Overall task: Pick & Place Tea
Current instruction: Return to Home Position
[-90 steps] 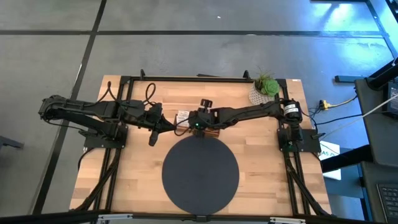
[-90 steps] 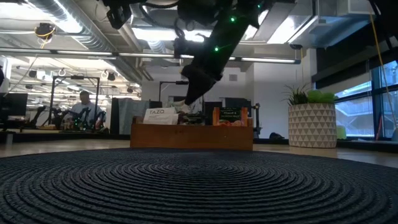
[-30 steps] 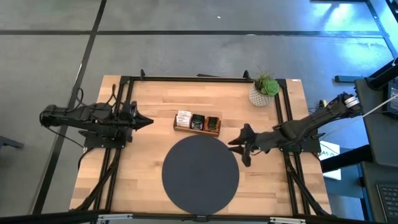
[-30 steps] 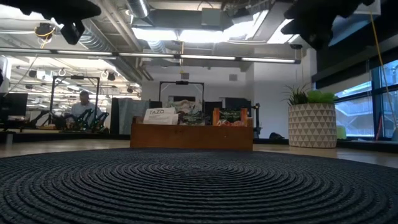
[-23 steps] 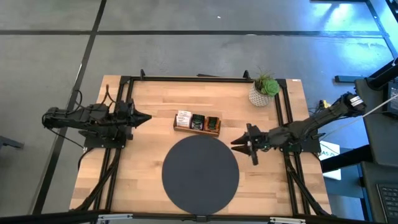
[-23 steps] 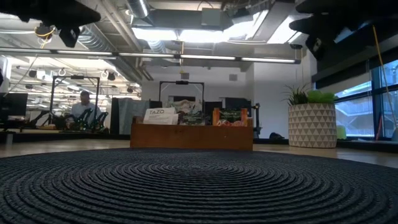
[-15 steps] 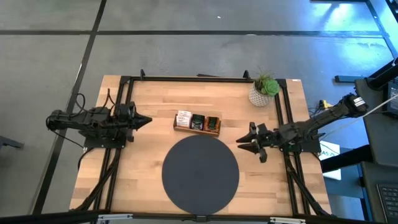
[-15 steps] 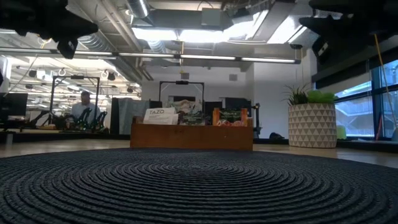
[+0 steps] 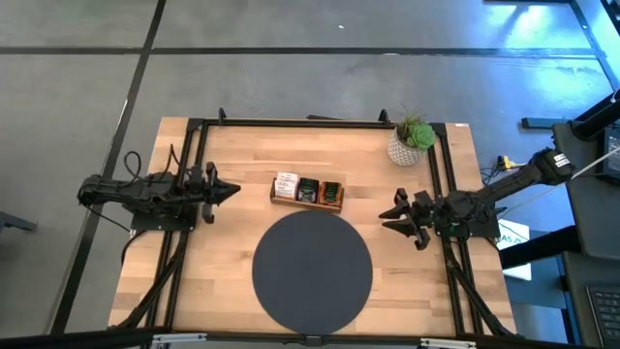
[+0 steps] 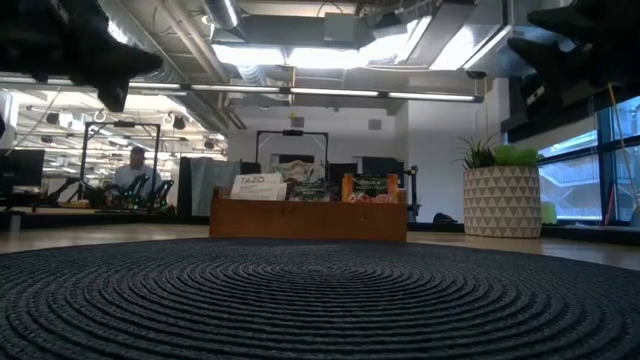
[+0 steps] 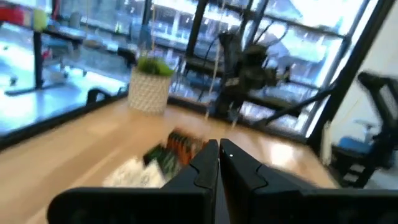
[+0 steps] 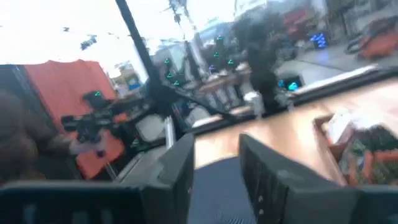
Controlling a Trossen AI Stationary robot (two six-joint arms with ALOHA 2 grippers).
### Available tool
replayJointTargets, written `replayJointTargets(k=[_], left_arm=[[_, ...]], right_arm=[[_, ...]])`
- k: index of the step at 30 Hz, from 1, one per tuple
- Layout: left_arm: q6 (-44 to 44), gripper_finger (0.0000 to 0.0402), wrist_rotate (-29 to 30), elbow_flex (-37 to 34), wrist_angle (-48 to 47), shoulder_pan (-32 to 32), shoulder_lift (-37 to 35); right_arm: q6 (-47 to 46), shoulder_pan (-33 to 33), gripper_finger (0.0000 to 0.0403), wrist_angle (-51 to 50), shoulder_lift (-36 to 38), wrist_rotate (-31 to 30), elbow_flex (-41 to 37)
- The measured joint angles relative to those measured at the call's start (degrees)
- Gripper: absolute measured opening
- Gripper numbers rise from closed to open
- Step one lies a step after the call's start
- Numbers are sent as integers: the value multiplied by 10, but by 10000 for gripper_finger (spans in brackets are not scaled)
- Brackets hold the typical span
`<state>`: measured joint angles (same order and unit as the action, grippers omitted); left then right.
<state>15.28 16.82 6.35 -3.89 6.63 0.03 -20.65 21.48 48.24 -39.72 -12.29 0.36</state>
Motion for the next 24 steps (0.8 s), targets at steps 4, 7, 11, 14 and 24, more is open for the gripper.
replayJointTargets(k=[4,7,11,14,24], left_arm=[[13,15,1,-31,16,0,0],[13,13,2,-50,45,0,3],[-15,10,20,-55,62,0,5],[-36,12,41,-55,64,0,5],[-79,11,25,-55,63,-1,5]], right_arm=[[3,-9,126,-3,5,0,0],[23,-19,126,-6,9,3,0],[34,-39,126,-18,19,7,0],[33,-62,126,-47,41,42,0],[68,-84,126,-202,185,-95,0]])
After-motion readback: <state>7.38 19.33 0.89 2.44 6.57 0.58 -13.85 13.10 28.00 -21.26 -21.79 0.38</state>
